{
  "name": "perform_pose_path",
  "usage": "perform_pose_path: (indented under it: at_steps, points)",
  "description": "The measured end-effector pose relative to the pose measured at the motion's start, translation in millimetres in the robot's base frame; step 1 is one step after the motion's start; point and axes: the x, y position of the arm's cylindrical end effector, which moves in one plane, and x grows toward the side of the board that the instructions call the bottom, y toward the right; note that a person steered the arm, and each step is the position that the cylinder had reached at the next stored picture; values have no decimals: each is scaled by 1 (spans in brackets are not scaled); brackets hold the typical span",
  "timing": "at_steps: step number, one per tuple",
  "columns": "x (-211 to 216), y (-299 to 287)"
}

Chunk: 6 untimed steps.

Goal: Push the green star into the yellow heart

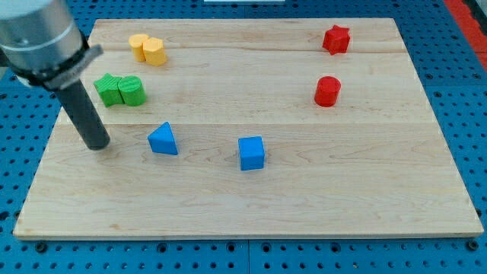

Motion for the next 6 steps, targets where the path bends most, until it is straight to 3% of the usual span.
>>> perform_pose_path:
  at_steps: [6]
  points:
    - [-158, 5]
